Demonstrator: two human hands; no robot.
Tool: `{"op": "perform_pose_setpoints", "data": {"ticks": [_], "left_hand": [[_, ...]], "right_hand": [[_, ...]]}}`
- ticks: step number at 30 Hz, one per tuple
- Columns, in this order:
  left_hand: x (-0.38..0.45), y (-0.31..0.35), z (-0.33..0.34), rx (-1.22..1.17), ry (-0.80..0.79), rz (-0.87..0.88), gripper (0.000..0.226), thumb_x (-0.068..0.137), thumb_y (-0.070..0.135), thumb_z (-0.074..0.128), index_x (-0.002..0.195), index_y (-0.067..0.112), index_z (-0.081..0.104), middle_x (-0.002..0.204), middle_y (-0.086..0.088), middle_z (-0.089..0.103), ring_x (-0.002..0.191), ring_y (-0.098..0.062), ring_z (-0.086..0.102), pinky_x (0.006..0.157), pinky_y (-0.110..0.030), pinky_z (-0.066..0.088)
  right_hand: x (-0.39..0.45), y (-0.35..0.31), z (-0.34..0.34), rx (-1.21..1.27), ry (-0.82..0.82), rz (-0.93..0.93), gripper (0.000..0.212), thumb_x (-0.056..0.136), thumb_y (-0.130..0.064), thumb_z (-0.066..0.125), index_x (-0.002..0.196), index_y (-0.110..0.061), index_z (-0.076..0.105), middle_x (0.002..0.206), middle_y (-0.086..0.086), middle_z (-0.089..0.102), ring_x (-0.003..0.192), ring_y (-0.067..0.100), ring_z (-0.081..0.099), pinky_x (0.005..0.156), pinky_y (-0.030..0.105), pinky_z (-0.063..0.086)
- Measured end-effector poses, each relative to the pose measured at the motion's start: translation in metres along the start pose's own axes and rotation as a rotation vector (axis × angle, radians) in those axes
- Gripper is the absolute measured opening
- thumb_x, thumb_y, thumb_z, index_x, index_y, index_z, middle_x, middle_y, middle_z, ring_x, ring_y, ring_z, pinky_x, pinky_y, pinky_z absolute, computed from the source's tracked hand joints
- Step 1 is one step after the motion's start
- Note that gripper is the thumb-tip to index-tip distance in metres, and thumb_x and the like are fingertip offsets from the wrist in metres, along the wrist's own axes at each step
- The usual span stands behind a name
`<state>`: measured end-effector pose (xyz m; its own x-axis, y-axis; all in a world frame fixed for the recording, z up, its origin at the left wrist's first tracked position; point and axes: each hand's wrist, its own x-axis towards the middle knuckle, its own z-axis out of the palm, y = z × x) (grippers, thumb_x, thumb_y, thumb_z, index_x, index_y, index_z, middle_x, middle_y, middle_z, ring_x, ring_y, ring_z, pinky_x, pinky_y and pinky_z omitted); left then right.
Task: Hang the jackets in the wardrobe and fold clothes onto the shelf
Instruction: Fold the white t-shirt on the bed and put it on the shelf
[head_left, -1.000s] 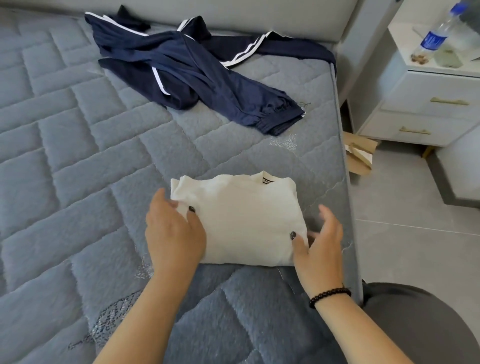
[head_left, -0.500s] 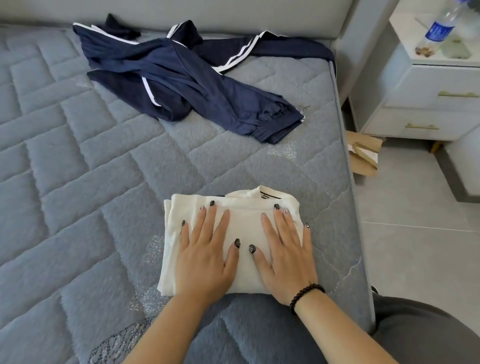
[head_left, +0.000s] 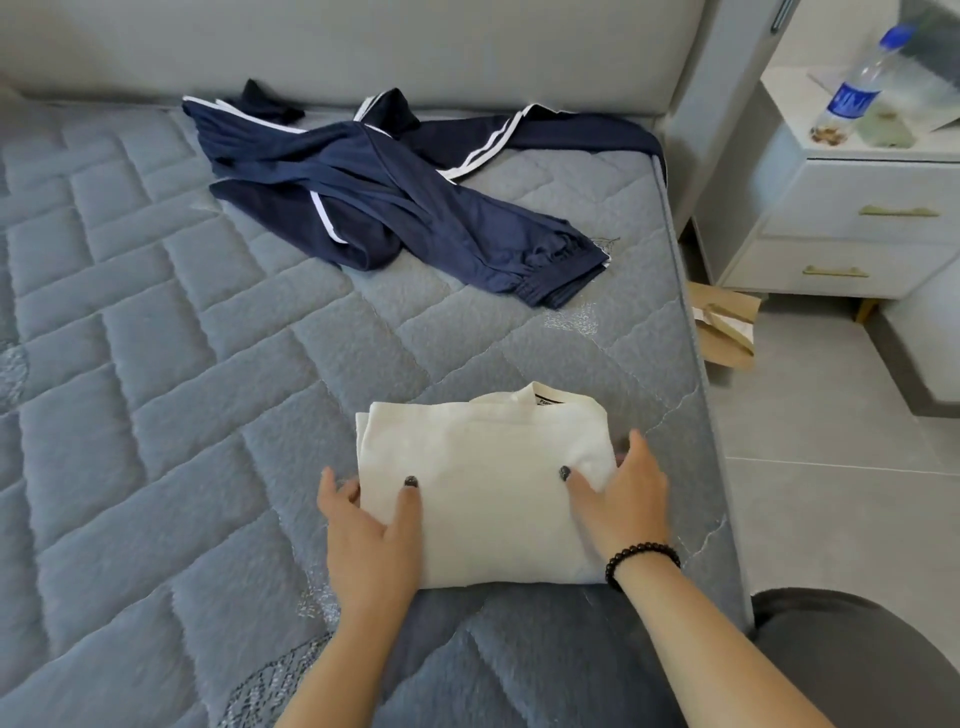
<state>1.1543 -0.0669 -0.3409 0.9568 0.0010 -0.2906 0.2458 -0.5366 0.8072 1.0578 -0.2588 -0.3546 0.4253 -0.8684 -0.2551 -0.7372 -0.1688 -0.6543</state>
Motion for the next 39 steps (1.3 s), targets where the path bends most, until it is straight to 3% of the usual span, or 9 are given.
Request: {"op": "perform_pose_setpoints", "data": {"ticks": [3,6,10,15,17,22,28,33,39], "left_hand": [[0.016,0.002,-0.016,-0.113,-0.196,-0.183,0.038,0.084,0.037,0.067,0.113,0.016,0.054,0.109,-0.001,0.065,0.088,-0.017,0.062,0.064,-0.034,0.047],[0.023,0.006,-0.024,-0.270,-0.402,-0.313,0.032,0.082,0.030,0.075,0.103,0.009,0.066,0.097,-0.013,0.074,0.089,-0.032,0.070,0.078,-0.048,0.058],[0.007,0.006,-0.022,-0.207,-0.565,-0.192,0.026,0.084,0.040,0.072,0.099,0.019,0.069,0.084,0.000,0.077,0.076,-0.019,0.074,0.065,-0.032,0.057],[-0.041,0.021,-0.002,-0.171,-0.654,0.085,0.016,0.093,0.045,0.058,0.103,0.035,0.064,0.091,0.021,0.073,0.080,0.002,0.069,0.058,-0.011,0.050],[-0.061,0.040,0.008,-0.185,-0.692,0.164,0.018,0.092,0.048,0.057,0.107,0.039,0.062,0.098,0.022,0.072,0.084,0.004,0.068,0.060,-0.009,0.050],[-0.102,0.090,0.036,-0.193,-0.729,0.356,0.010,0.094,0.048,0.054,0.104,0.049,0.056,0.105,0.023,0.066,0.093,0.004,0.062,0.069,-0.016,0.046],[-0.160,0.144,0.066,-0.209,-0.839,0.495,0.009,0.093,0.047,0.056,0.101,0.051,0.059,0.096,0.028,0.069,0.086,0.006,0.066,0.066,-0.014,0.048],[-0.208,0.188,0.111,-0.247,-1.008,0.511,0.030,0.086,0.042,0.070,0.113,0.034,0.061,0.104,0.013,0.073,0.091,-0.008,0.071,0.071,-0.028,0.056],[-0.256,0.233,0.195,-0.205,-1.130,0.489,0.043,0.078,0.047,0.074,0.115,0.030,0.060,0.105,0.010,0.073,0.090,-0.013,0.073,0.074,-0.036,0.059]], "right_hand": [[0.005,-0.001,-0.015,0.108,-0.134,0.178,0.062,0.075,-0.036,0.077,0.125,-0.011,0.050,0.117,0.005,0.057,0.104,0.025,0.057,0.079,0.029,0.043],[0.006,-0.001,-0.033,0.139,-0.312,0.199,0.023,0.078,-0.024,0.075,0.087,-0.007,0.061,0.094,0.010,0.068,0.076,0.020,0.061,0.065,0.029,0.047],[-0.008,0.010,-0.071,0.232,-0.487,0.157,0.017,0.079,-0.011,0.074,0.094,-0.007,0.067,0.096,0.006,0.072,0.085,0.018,0.068,0.070,0.028,0.054],[-0.040,0.042,-0.117,0.464,-0.276,0.092,0.014,0.078,-0.010,0.073,0.092,-0.013,0.070,0.089,0.003,0.074,0.082,0.020,0.070,0.071,0.033,0.055],[-0.051,0.055,-0.135,0.545,-0.236,0.049,0.015,0.082,-0.011,0.070,0.095,-0.018,0.069,0.088,-0.003,0.075,0.079,0.014,0.071,0.063,0.025,0.054],[-0.076,0.077,-0.195,0.712,-0.017,-0.030,0.014,0.086,-0.015,0.067,0.096,-0.025,0.064,0.082,-0.014,0.073,0.072,0.006,0.069,0.053,0.018,0.050],[-0.103,0.111,-0.271,0.819,0.228,-0.103,0.017,0.086,-0.017,0.067,0.099,-0.029,0.065,0.089,-0.014,0.072,0.078,0.007,0.070,0.065,0.028,0.053],[-0.104,0.152,-0.324,0.883,0.392,-0.080,0.020,0.087,-0.016,0.067,0.098,-0.033,0.064,0.089,-0.017,0.072,0.078,0.004,0.069,0.064,0.025,0.052],[-0.078,0.207,-0.374,0.916,0.522,0.016,0.018,0.087,-0.013,0.066,0.096,-0.028,0.067,0.090,-0.011,0.074,0.078,0.008,0.070,0.066,0.029,0.053]]}}
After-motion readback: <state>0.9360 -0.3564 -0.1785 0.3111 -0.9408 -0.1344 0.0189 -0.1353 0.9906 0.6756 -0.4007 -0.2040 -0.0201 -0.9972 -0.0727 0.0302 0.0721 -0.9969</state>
